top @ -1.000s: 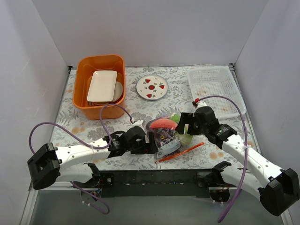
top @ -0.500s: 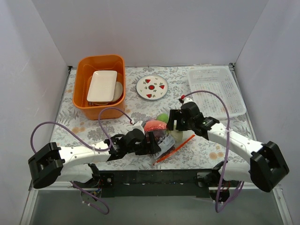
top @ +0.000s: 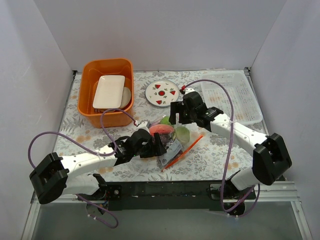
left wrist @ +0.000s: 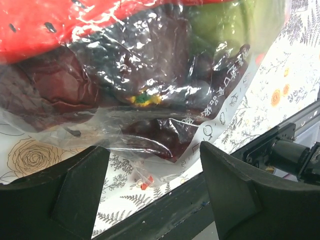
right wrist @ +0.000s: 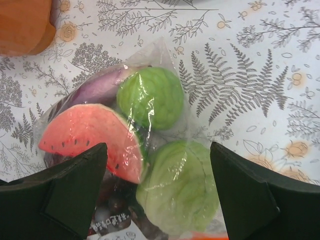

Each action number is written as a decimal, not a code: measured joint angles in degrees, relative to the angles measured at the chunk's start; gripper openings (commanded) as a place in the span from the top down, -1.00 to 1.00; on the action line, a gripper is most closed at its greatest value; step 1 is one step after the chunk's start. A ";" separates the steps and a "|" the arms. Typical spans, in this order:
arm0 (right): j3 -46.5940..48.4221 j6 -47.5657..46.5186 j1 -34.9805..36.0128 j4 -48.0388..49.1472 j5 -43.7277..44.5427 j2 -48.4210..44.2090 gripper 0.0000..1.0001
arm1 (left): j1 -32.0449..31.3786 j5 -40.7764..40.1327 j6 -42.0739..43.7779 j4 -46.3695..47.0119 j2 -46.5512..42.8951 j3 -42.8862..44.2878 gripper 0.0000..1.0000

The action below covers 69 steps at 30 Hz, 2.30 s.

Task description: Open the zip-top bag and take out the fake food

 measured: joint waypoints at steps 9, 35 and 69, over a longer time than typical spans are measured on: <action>-6.51 1.03 -0.55 -4.79 2.10 -18.97 -0.82 | 0.07 2.82 0.66 -0.68 -0.94 -0.02 -0.43; -30.27 12.39 -0.59 -6.08 -6.08 -40.68 -0.69 | 0.09 7.56 0.00 -0.66 -1.07 -0.07 -0.35; -37.05 15.34 -0.59 8.57 -8.87 -27.67 -0.50 | 0.09 7.98 -1.09 -1.33 -1.20 -0.85 -0.23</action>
